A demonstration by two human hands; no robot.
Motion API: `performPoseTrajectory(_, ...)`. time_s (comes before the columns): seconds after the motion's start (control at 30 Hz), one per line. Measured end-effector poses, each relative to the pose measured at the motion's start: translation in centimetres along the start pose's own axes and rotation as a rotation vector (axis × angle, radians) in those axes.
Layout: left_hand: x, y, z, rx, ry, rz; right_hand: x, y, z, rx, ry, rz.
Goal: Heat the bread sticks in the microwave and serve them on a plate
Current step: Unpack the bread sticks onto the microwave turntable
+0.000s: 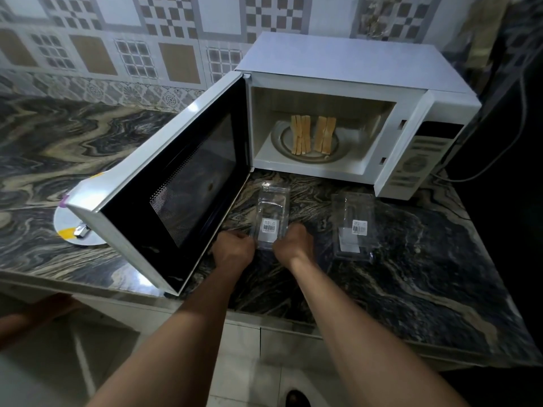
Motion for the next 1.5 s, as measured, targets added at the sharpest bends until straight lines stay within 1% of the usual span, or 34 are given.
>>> performPoseTrajectory(0.23,0.7,0.6,-0.4,0.007,-0.045,0.062,0.2,0.4,-0.2,0.005,0.011,0.018)
performPoseTrajectory(0.43,2.5,2.8,-2.1,0.041,-0.151,0.116,-0.7,2.3,-2.1,0.06,0.089,-0.052)
performPoseTrajectory(0.5,3.8,3.9,-2.6,0.091,-0.201,0.194,-1.6,3.1,-3.5,0.093,0.157,-0.107)
performPoseTrajectory(0.6,7.1,6.1,-2.8,0.162,-0.217,0.389,-2.9,4.1,-5.9,0.147,0.275,-0.185)
performPoseTrajectory(0.63,8.0,6.7,-2.5,0.154,-0.206,0.429,-3.2,4.4,-6.9,0.177,0.309,-0.211)
performPoseTrajectory(0.73,10.2,8.8,-1.0,0.074,-0.19,0.472,-3.6,4.9,-10.0,0.27,0.388,-0.27)
performPoseTrajectory(0.9,12.9,11.6,2.0,-0.05,-0.138,0.549,-2.8,4.2,-14.5,0.35,0.405,-0.318)
performPoseTrajectory(1.03,13.2,12.0,5.1,-0.161,-0.125,0.517,-0.5,2.9,-17.0,0.342,0.377,-0.248)
performPoseTrajectory(1.13,12.3,12.1,7.5,-0.28,-0.085,0.423,2.2,1.6,-17.7,0.326,0.31,-0.126)
performPoseTrajectory(1.27,9.7,11.3,11.2,-0.409,-0.061,0.313,6.0,0.4,-17.0,0.192,0.277,0.043)
performPoseTrajectory(1.37,6.2,8.5,14.6,-0.457,0.003,0.177,7.9,-0.3,-15.7,0.122,0.231,0.076)
performPoseTrajectory(1.5,7.2,9.9,13.6,-0.439,0.055,0.11,8.5,-1.3,-14.8,0.123,0.16,0.101)
Point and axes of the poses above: each hand's wrist, its own y-axis away from the middle knuckle, its own z-axis out of the palm, x = y × z, the point moved 8 cm from there along -y, towards the middle knuckle, and after that the axes turned 4 degrees about -y, right-handed, at the moved point
